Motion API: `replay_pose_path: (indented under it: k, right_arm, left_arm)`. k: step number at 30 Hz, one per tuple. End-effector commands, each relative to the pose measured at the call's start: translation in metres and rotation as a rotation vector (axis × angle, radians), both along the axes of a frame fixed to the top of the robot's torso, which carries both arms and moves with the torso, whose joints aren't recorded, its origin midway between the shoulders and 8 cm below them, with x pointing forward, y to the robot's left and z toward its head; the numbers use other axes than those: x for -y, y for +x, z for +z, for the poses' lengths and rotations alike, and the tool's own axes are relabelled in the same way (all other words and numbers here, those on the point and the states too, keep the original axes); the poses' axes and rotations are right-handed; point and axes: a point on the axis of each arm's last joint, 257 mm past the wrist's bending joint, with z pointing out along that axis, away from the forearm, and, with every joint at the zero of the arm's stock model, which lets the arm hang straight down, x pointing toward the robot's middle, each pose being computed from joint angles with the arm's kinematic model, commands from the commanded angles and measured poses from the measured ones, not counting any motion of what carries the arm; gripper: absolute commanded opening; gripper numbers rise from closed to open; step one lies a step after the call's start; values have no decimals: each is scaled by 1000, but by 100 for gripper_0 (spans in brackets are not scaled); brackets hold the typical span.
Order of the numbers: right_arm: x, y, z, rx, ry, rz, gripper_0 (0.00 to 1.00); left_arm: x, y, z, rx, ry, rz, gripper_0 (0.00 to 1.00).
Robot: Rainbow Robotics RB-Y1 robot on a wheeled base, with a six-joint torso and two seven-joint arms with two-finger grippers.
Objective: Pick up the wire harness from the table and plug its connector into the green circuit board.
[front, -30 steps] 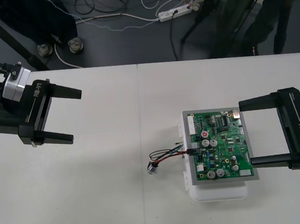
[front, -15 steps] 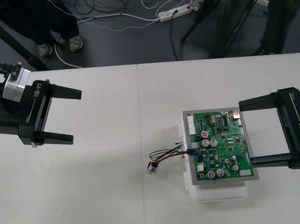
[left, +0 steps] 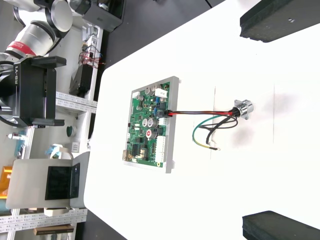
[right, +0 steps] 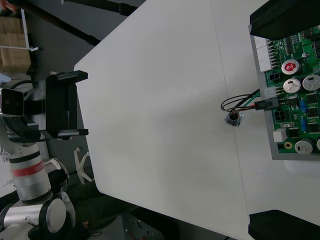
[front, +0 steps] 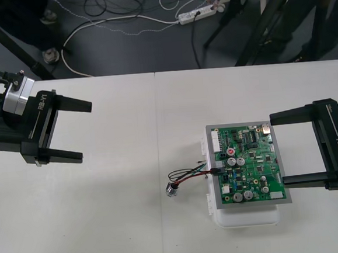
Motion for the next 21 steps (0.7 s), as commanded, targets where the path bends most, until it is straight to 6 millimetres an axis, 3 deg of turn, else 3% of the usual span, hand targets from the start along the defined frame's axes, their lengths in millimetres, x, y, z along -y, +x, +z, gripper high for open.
replay_pose_path:
  k: [1, 21]
  right_arm:
    - [-1, -1, 5, 57, -2, 25, 100]
    - [-1, -1, 5, 57, -2, 25, 100]
  left_arm:
    - [1, -13, 8, -37, -12, -22, 100]
    - [1, -13, 8, -37, -12, -22, 100]
